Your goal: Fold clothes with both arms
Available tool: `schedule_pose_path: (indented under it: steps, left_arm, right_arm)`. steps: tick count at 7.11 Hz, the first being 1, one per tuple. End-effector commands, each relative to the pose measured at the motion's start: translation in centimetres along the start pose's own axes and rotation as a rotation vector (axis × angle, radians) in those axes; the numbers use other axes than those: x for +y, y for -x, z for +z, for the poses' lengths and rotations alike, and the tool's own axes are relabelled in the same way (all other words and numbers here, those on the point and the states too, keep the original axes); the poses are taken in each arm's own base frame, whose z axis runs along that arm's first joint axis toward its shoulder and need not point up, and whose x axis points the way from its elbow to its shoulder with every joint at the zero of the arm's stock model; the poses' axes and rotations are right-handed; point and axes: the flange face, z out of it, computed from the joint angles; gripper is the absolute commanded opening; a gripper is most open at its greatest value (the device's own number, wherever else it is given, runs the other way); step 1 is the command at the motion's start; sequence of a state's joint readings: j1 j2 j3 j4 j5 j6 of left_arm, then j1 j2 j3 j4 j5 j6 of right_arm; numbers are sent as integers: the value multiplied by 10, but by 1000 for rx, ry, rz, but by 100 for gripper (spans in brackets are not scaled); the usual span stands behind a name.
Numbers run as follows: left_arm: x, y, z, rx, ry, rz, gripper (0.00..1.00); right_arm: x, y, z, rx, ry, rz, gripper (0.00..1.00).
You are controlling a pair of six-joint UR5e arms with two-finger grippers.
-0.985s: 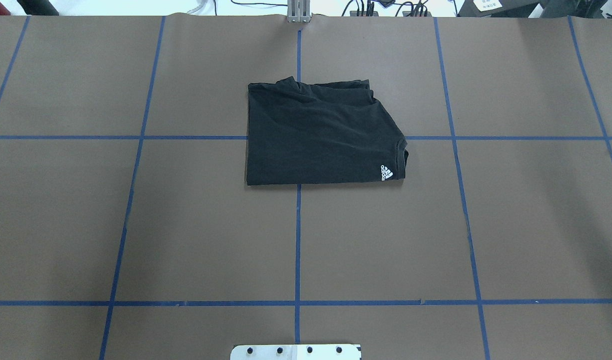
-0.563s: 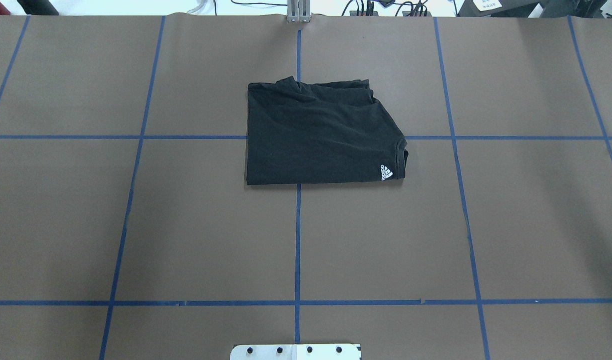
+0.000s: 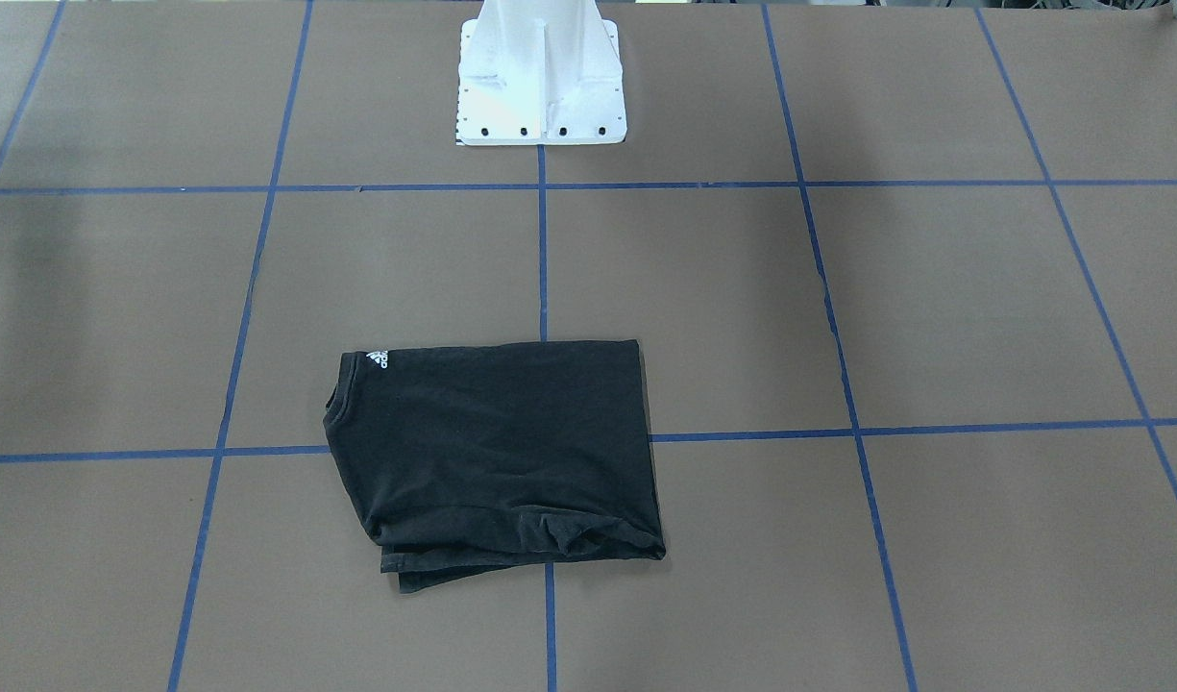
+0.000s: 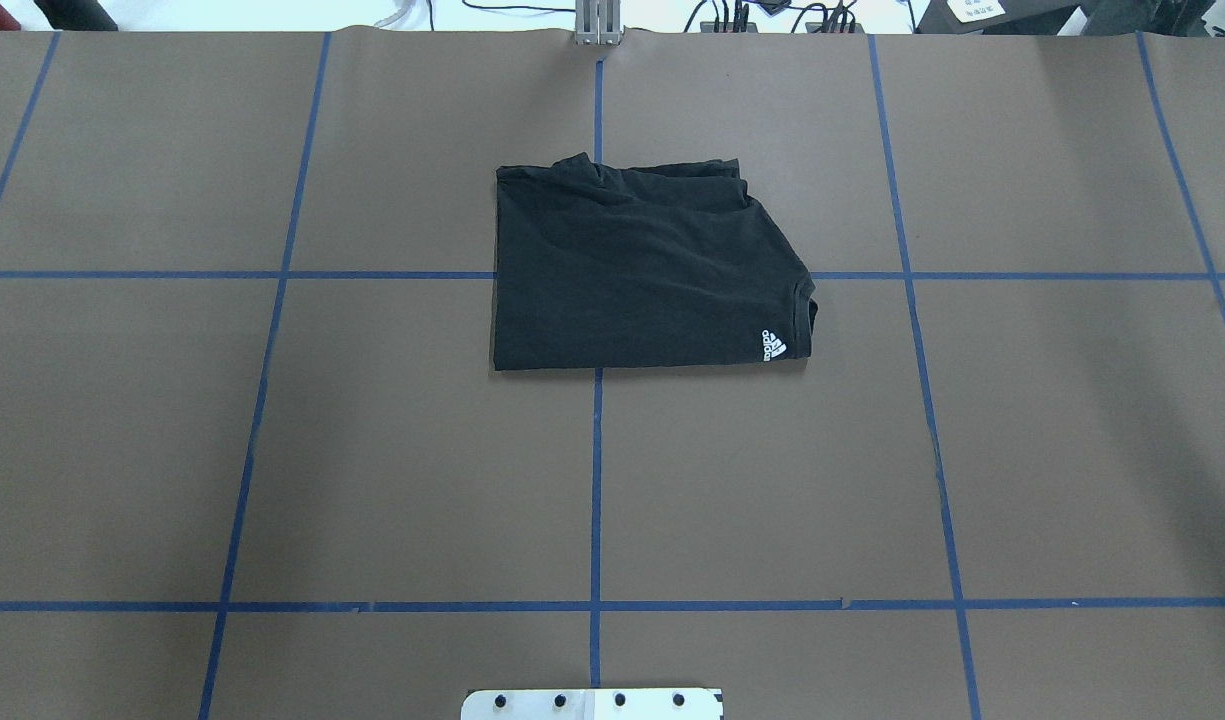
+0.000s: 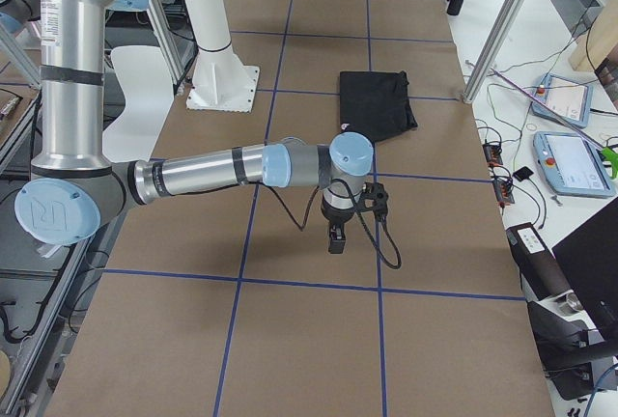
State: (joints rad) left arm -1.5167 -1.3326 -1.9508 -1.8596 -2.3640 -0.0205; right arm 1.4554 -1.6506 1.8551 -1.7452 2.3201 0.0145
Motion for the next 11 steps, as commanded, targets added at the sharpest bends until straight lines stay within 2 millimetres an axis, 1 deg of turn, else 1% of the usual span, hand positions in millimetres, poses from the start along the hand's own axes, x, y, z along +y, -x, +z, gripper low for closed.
schedule_pose_path:
  steps: [1,2,3,4,5,6,7,11]
  left_arm:
    - [1,1,1,-1,3,-1,100]
    - [0,0,0,-1,-1,3,100]
    - [-2,1,2,-2,0,5,100]
    - [-4,0,2,-1,-2,8,100]
    - [-2,5,6,1,5,1,100]
    - [-5,0,2,5,-4,10,100]
    - [-9,3,6,6,1,5,100]
    - [-10,3,5,4,-1,5,100]
  right_arm:
    - [0,3,-1,-9,-2,-1,100]
    - [0,1,6,-55,13,13,100]
    - [0,1,8,-74,17,16,100]
    - [0,1,7,-71,16,15,100]
    - [-1,0,7,-59,13,10,100]
    - [-7,1,3,-35,4,0,100]
    - [-11,1,0,-1,-4,-6,100]
    - [-11,2,0,-3,-3,-4,100]
